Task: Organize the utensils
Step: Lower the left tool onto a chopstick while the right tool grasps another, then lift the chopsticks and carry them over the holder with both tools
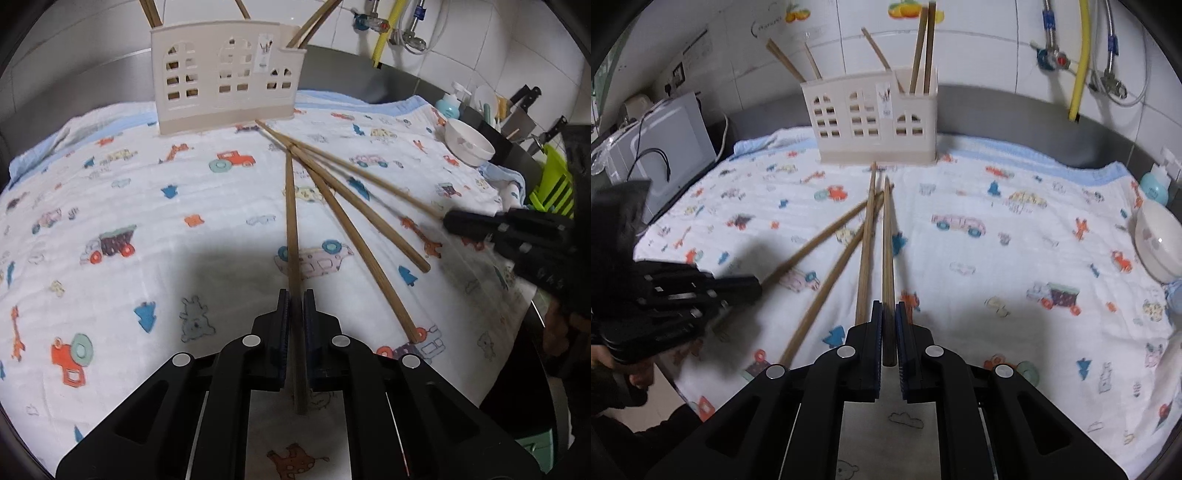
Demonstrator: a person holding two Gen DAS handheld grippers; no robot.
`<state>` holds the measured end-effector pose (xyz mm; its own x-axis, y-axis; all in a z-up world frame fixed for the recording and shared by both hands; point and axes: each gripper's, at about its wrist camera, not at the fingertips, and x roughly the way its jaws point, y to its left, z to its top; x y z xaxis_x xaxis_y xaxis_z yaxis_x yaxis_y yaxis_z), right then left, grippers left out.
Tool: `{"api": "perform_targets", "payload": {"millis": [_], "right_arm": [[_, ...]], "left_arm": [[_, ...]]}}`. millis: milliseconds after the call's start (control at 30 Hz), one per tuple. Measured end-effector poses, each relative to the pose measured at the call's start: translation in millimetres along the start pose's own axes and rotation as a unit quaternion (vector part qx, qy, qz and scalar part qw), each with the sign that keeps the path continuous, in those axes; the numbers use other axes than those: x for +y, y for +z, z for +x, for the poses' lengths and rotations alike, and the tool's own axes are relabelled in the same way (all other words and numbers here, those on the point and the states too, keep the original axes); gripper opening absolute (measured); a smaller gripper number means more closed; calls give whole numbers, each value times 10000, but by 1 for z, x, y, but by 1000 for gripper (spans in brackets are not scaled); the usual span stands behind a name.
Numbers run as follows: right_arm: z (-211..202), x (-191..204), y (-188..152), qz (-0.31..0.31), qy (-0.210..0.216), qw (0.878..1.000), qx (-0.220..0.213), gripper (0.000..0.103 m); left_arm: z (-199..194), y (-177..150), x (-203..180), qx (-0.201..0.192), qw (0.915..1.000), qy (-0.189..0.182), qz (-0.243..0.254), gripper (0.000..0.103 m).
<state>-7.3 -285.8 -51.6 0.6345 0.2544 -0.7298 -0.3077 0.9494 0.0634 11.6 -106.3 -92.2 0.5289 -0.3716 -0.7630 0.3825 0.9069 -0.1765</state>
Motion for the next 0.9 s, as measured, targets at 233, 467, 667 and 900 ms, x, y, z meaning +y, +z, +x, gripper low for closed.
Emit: {"api": "perform_targets", "payload": {"millis": [233, 467, 667, 900], "right_arm": [[-17, 4, 15, -42, 41, 9996, -284, 7], [-30, 11, 28, -121, 103, 9985, -532, 7], [-56, 10, 57, -207, 162, 9953, -937, 7], [-82, 11, 102, -452, 197, 9899, -1326, 7]], "left_arm": [[2, -2, 0, -29, 9999, -30, -142, 11], [1, -1, -1, -28, 10000, 34, -50, 7], [-25, 15, 5, -391, 9992, -106, 16, 6], [-63, 47, 17, -1082, 9937, -305, -39, 5]]}}
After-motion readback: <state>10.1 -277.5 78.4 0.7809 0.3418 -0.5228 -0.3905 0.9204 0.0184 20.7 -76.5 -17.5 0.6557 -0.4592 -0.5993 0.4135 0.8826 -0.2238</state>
